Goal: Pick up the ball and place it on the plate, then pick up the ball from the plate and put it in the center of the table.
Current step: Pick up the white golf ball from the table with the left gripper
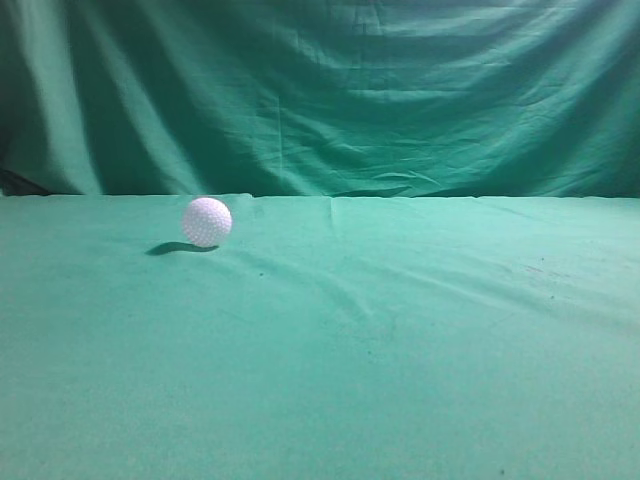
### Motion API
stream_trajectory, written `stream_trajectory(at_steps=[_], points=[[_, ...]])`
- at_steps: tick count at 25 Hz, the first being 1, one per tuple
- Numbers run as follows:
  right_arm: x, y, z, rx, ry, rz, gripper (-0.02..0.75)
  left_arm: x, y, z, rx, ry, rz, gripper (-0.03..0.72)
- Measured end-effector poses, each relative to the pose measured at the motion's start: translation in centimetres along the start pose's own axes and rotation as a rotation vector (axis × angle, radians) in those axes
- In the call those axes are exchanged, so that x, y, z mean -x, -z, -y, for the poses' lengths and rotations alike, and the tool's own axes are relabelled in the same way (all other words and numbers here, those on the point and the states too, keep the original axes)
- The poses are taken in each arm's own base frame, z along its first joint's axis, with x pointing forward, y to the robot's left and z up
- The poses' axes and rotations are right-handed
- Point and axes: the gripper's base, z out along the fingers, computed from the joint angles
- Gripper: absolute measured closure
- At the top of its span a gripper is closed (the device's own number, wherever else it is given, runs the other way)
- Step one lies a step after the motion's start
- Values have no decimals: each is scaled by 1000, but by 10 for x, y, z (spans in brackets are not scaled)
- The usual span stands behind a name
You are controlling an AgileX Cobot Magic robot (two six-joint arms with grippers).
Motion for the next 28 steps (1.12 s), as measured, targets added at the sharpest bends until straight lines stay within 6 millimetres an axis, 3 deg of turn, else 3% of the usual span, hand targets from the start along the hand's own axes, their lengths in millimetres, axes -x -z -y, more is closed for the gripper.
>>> stream_trajectory(at_steps=[9, 16, 21, 28], points=[[0, 0, 0, 0, 0, 0, 682, 15, 1, 0, -6, 132, 155, 688], [0, 0, 0, 0, 0, 0, 682, 54, -7, 3, -5, 182, 30, 688], [0, 0, 0, 0, 0, 0, 682, 56, -22, 3, 14, 189, -130, 688], [0, 0, 0, 0, 0, 0, 682, 53, -27, 4, 5, 186, -172, 688]])
